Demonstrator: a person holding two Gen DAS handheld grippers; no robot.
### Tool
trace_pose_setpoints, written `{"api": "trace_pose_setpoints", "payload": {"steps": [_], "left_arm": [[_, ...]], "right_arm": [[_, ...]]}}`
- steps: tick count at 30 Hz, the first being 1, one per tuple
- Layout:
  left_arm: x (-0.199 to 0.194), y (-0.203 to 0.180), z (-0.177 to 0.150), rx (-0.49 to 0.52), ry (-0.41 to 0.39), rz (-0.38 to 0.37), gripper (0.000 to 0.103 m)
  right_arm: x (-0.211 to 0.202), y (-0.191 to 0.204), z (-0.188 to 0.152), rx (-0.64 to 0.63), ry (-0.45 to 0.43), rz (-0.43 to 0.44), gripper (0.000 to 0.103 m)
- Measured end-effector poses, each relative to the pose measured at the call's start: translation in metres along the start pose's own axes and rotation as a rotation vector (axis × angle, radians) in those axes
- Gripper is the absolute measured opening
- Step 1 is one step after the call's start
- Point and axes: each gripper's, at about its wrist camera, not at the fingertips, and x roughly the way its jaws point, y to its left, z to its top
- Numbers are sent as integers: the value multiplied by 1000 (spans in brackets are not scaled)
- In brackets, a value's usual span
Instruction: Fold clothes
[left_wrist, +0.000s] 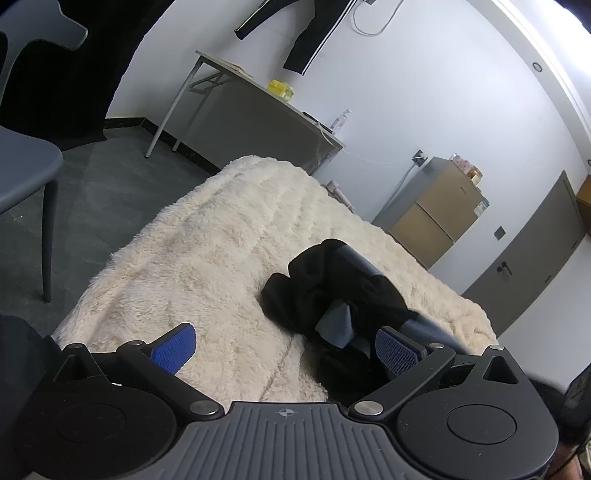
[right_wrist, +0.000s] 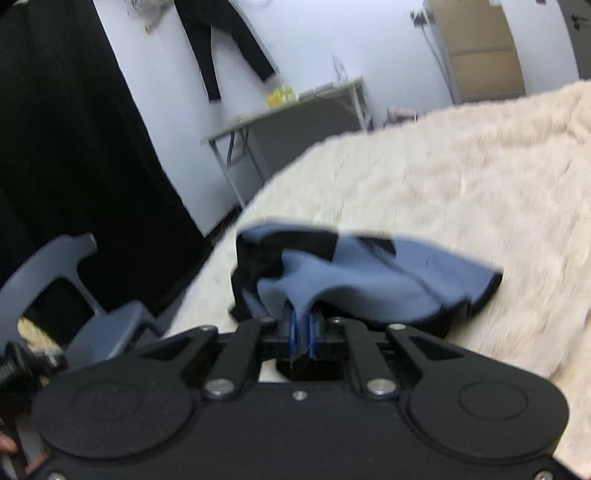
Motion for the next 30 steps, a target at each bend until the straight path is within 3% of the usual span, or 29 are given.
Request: {"api": "trace_pose_setpoints", "payload": {"steps": [11,15,18,21,23,24,27,30], "left_arm": [[-1,-1,0,4,-3,4,103],[-1,0,0,-5,-5,-2,103],[-1,1,1,-7,0,-6,103],[0,-1,1,6,8,-3,103],[0,-2,0,9,8,-2,103],[1,-1,0,7,7,-1,103],[1,-1,1,5,10,2,103],[2,-2,0,14,14,8,103]], "right_arm": [[-56,32,89,-98,-271,73,5],[-79,29,124,-112,-378,40,5],[-97,14,143,-130,-448,-62,5],[-111,-22,155,-76,-494,-229,5],[-117,-59,157,-26,-500,-416,5],[-118,-67,155,-18,-497,-453,5],[-95,-143,142,8,-357,-708,9],[-69,-192,122,26,-159,-786,11]]}}
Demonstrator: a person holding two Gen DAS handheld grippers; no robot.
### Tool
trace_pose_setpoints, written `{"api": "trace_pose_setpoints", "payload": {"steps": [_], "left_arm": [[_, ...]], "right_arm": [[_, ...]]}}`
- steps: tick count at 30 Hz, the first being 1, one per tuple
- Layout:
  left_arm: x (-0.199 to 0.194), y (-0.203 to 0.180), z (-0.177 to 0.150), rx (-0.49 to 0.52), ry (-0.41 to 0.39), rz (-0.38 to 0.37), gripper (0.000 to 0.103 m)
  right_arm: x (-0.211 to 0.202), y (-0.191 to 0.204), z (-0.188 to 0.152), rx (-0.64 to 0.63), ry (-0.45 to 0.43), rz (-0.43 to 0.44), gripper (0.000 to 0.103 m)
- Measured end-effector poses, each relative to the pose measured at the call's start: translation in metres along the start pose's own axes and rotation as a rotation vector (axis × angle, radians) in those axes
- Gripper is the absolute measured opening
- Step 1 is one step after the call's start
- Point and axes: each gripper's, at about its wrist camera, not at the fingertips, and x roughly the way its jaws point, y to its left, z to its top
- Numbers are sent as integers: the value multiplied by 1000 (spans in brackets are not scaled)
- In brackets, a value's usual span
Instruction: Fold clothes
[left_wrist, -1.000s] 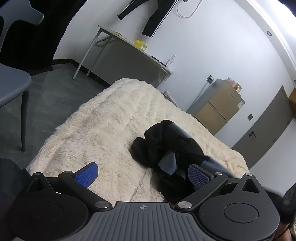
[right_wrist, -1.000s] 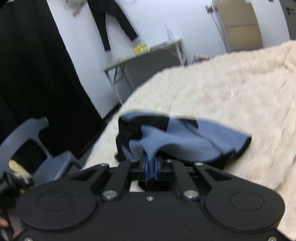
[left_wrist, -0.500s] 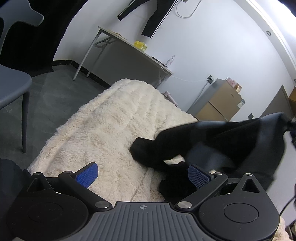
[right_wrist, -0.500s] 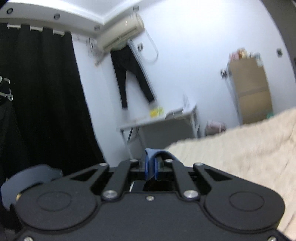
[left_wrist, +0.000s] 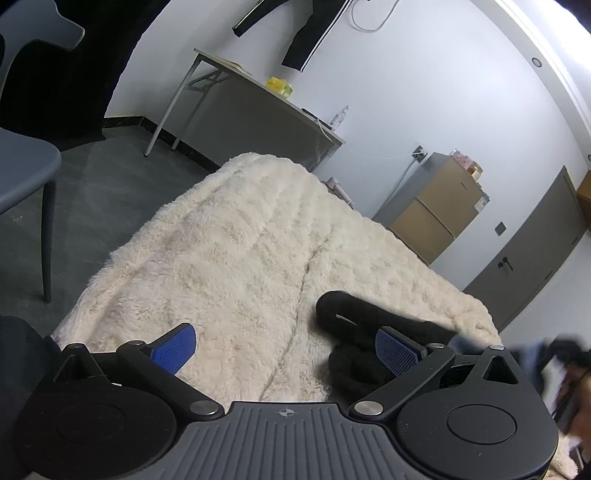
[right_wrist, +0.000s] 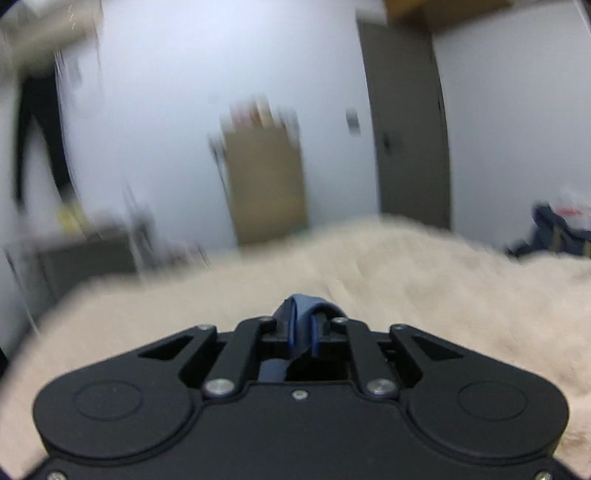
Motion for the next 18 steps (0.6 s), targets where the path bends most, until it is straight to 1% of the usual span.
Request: {"api": "trace_pose_setpoints", "payload": {"steps": [1,2,3,4,5,6,7,8,11,12,14,15,16,17,18], "left_arm": [[0,0,0,2,1,4,103],[1,-1,0,4,2,8,103],[1,-1,0,5,3,11,103],[2,-1,0,4,6,14,103],[3,-1,0,5,9,16,103],[4,-2,0,8,13,17,103],[6,-3,-1,13,17,19,103],[7,-5,-1,21,22,21,103],[12,-11,-2,61,39,36,103],[13,-13,-4,81,44,46,103],[14,-19,-6,122,57,62,103],[15,-21,-7,146,66,69,103],[17,-24,-8,166,73,76,103],[20,-27,-10,184,81,82,103],[23,-29,-11,199,92,86,103]], "right_arm": [[18,-7,-17,-27,91,-39,14],[21,-9,-29,-33,96,-70,23],[23,-12,-42,-39,100,-102,30],[15,-11,-59,-51,51,-130,40],[4,-8,-76,-69,3,-115,45],[-2,-6,-82,-77,-17,-102,48],[-14,1,-99,-104,-59,-70,51],[-28,10,-123,-146,-102,-30,54],[-42,28,-165,-259,-126,104,59],[-44,30,-173,-284,-130,127,59],[-51,36,-200,-435,-154,239,59],[-52,38,-206,-478,-168,260,60],[-51,38,-215,-569,-205,293,64],[-49,35,-220,-613,-225,312,68],[-49,34,-221,-614,-223,321,72]]}}
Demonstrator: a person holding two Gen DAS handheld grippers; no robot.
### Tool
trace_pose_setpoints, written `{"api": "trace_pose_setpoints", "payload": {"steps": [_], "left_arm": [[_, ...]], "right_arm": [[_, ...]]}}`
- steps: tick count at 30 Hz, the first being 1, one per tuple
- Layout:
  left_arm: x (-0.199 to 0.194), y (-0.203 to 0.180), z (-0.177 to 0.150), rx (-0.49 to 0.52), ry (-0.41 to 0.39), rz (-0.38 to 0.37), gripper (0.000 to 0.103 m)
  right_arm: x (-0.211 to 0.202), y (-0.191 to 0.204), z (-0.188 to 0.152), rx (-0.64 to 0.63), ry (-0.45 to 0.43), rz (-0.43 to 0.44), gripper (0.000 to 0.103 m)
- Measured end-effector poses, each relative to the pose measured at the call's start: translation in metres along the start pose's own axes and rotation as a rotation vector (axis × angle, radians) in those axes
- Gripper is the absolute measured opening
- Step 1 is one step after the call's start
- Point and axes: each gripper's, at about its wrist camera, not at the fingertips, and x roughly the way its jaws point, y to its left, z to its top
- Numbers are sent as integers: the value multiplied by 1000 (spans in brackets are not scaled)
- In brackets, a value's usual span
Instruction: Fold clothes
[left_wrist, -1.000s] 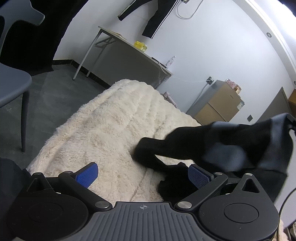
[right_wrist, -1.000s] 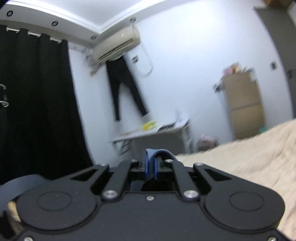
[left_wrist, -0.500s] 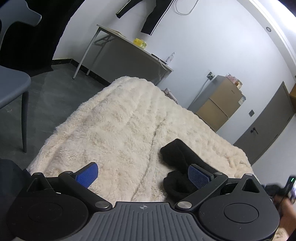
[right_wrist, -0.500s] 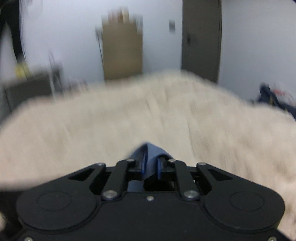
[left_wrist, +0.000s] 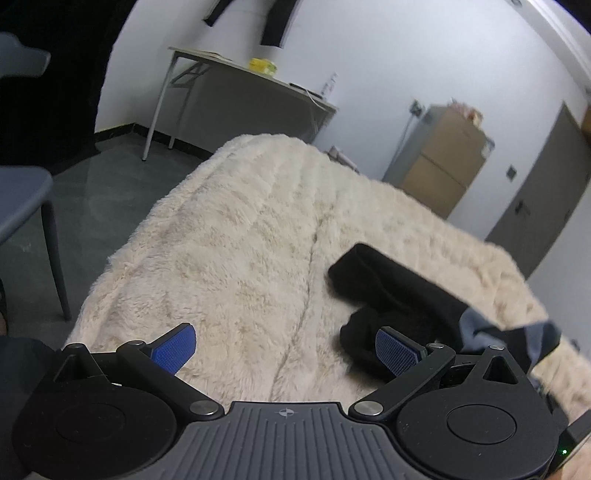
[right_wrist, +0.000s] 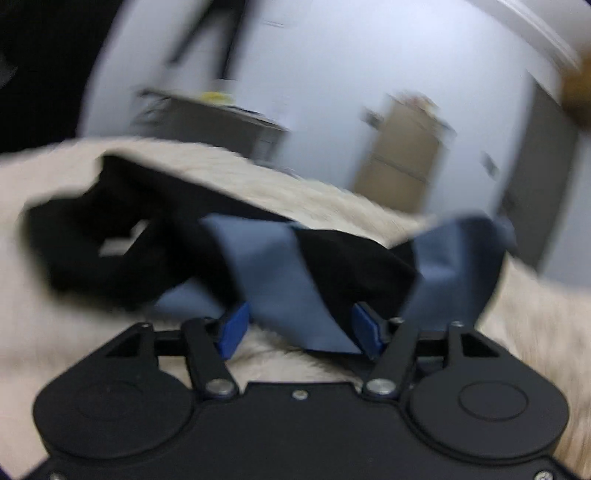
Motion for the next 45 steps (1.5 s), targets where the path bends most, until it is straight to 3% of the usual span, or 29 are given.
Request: {"api": "trace_pose_setpoints", "payload": {"steps": [2,4,10,16,18,20,21,24,26,30,32,35,38,40,43,45], "left_arm": [[12,-6,3,17,32,-20,103],[29,-12,10,29,58,-56,103],[111,-42,34,113,170,-81,103],[196,-70,30,112,262,-183,98],[209,-71,19,90,289,-216,74],[216,-71,3,85,308,-244,61],[214,-71,-1,99,301,-247,47],[206,-70,-7,141,280,-252,29],[197,-70,-6,175,249,-255,20],[180,-62,-3,169,167,-226,16],[164,-53,3,133,82,-184,15],[124,-29,19,-27,-148,-129,15],[88,-4,22,-142,-327,-38,16],[72,8,14,-197,-401,38,18],[66,14,12,-229,-428,65,23],[64,12,11,-221,-457,88,36]], "right_arm": [[10,-7,-12,49,28,44,83],[22,-4,-29,67,78,53,84],[31,10,-34,0,49,-19,94],[32,23,-39,-46,31,-50,96],[32,30,-43,-54,27,-56,96],[31,33,-46,-55,26,-56,96],[31,34,-47,-56,26,-57,96],[31,38,-48,-74,26,-64,96],[31,40,-47,-85,28,-68,97],[30,42,-47,-92,28,-73,97],[29,44,-47,-98,26,-76,97],[29,43,-48,-101,27,-78,97],[29,44,-48,-105,27,-80,97],[29,44,-49,-107,26,-81,97],[28,45,-50,-118,24,-86,97],[29,45,-50,-119,25,-86,97]]}}
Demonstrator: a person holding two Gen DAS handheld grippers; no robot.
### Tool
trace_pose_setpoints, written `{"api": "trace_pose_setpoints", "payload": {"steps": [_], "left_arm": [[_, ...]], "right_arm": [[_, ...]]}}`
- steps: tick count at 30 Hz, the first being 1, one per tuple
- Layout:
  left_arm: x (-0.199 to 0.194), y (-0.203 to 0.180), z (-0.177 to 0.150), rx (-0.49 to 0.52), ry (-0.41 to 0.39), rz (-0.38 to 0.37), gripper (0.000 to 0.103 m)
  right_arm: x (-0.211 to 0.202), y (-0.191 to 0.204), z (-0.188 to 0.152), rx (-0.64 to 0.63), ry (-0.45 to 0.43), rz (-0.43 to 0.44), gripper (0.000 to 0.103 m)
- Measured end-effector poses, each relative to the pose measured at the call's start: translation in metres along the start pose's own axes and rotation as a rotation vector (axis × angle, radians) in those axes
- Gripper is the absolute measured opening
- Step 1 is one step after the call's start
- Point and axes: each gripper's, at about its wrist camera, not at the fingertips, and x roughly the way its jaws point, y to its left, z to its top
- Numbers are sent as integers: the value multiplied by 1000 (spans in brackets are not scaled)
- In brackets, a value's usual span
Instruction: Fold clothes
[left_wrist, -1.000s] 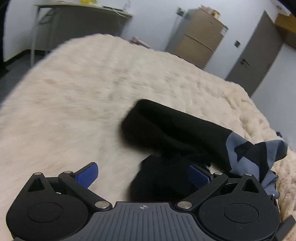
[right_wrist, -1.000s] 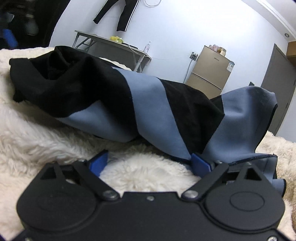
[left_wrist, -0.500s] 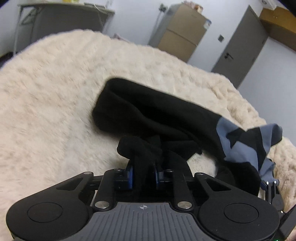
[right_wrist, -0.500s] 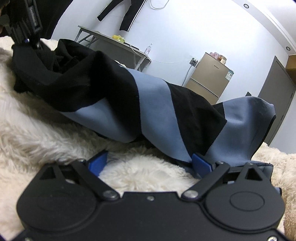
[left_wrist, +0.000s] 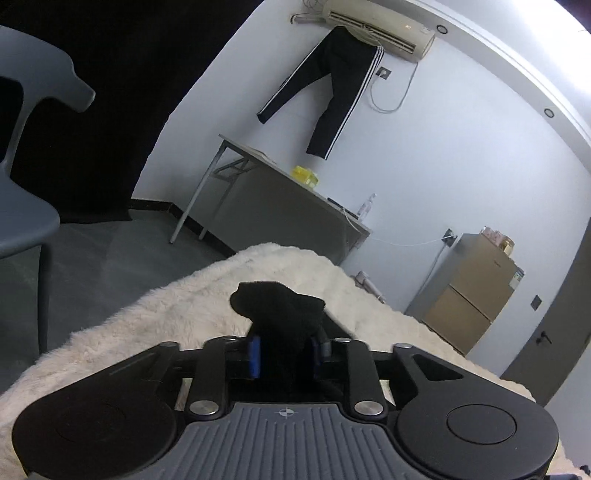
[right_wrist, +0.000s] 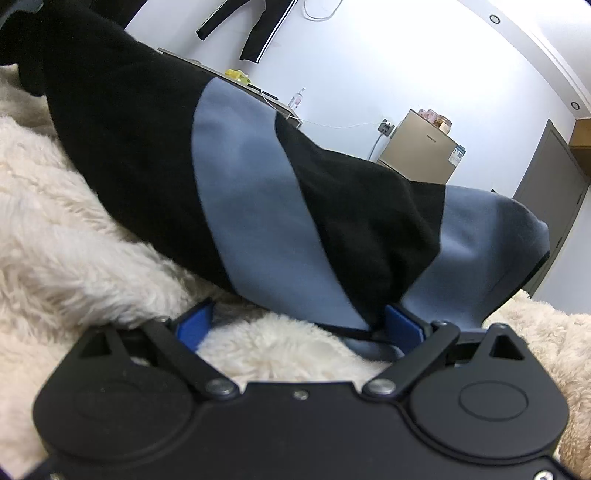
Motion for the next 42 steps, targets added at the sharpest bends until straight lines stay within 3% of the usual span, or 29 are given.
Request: {"api": "trace_pose_setpoints", "payload": {"steps": [2,5,6,8,14,18,21,24,28,29,30,31,37,40,42], "left_arm": [[-5,-3,0,16,-44,14,46],[-20,-7,2,31,-159,53,78],[-25,-6,3,30,-190,67,83],[-28,-4,6,18,-215,88,83],[-5,9,6,-73,-94,127,83],[4,4,3,-51,-36,102,83],[19,2,-4,-44,80,76,84],[44,1,-18,-51,264,71,84],[59,-7,-37,19,366,49,83],[59,-13,-40,64,357,47,65],[58,-19,-40,109,343,43,21],[57,-24,-41,154,328,40,8],[2,-81,-33,505,48,-74,10],[-23,-83,-26,480,-71,-74,11],[-41,-82,-20,452,-158,-69,18]], "right_arm": [[0,0,0,-2,1,-1,97],[0,0,-1,-4,1,-3,97],[0,0,-1,-4,1,-4,97],[0,1,-1,-6,1,-5,97],[1,3,-2,-8,-1,-7,97],[2,4,-2,-9,-3,-9,97],[3,4,-2,-16,-5,-13,97],[1,4,-3,-20,-14,-20,97],[1,4,-3,-18,-21,-22,97],[1,4,-4,-19,-24,-23,97],[1,4,-3,-19,-24,-23,97],[1,4,-4,-19,-25,-24,97],[1,5,-4,-22,-33,-29,97],[0,5,-3,-25,-34,-31,97],[0,5,-3,-25,-34,-32,97]]}}
